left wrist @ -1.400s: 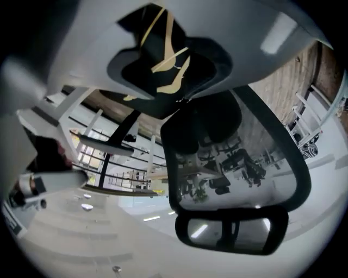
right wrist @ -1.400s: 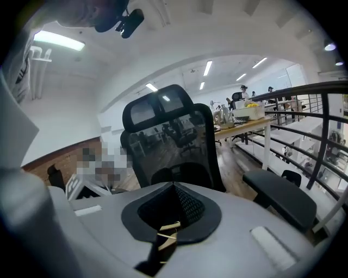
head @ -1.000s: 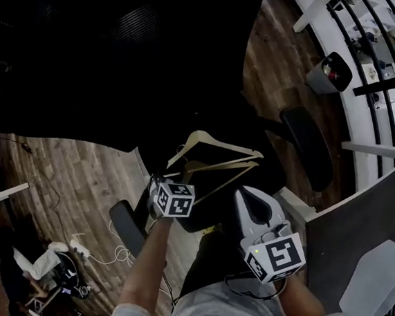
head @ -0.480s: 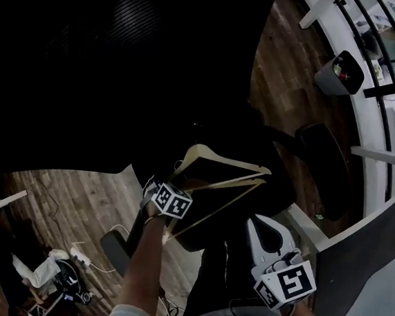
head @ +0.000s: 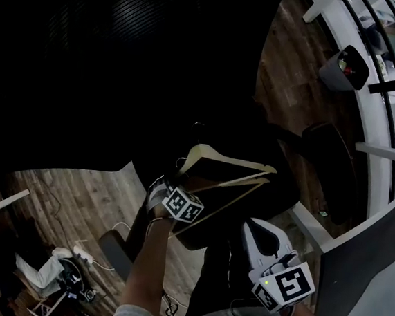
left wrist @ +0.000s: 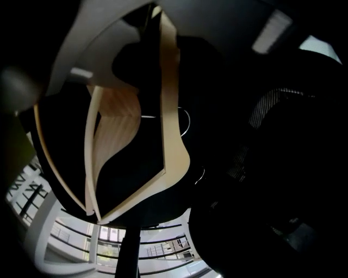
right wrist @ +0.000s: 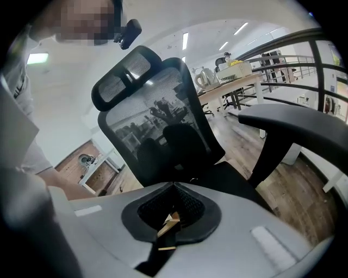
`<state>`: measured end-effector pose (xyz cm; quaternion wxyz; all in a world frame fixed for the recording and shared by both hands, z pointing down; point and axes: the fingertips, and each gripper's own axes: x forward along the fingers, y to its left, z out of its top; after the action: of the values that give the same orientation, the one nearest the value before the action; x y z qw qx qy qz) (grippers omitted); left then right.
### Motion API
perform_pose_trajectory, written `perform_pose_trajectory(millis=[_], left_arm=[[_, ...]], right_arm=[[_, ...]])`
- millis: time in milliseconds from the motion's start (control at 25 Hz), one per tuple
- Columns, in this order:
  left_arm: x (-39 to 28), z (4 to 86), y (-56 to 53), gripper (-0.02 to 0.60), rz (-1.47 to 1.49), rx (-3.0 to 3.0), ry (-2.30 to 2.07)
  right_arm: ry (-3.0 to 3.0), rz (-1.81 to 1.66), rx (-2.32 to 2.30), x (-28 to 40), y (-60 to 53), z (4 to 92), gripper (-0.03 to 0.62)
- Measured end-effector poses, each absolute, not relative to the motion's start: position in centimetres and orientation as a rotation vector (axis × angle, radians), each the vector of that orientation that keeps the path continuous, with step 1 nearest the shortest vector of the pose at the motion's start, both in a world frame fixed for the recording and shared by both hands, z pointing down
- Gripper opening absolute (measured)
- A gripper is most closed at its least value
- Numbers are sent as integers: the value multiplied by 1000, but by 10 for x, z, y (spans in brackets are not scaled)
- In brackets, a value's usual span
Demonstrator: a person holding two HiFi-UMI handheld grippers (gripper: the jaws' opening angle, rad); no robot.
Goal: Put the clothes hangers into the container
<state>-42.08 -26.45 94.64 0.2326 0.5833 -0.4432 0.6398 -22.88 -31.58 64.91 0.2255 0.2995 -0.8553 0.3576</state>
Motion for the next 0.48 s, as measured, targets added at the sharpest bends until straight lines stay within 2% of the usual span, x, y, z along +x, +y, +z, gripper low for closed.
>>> perform_pose_trajectory(millis=[480], left_arm=[[-399,849,-274,75,1522,1769,-1472]], right_arm=[[-2443,943,827,-236,-304,606,0]])
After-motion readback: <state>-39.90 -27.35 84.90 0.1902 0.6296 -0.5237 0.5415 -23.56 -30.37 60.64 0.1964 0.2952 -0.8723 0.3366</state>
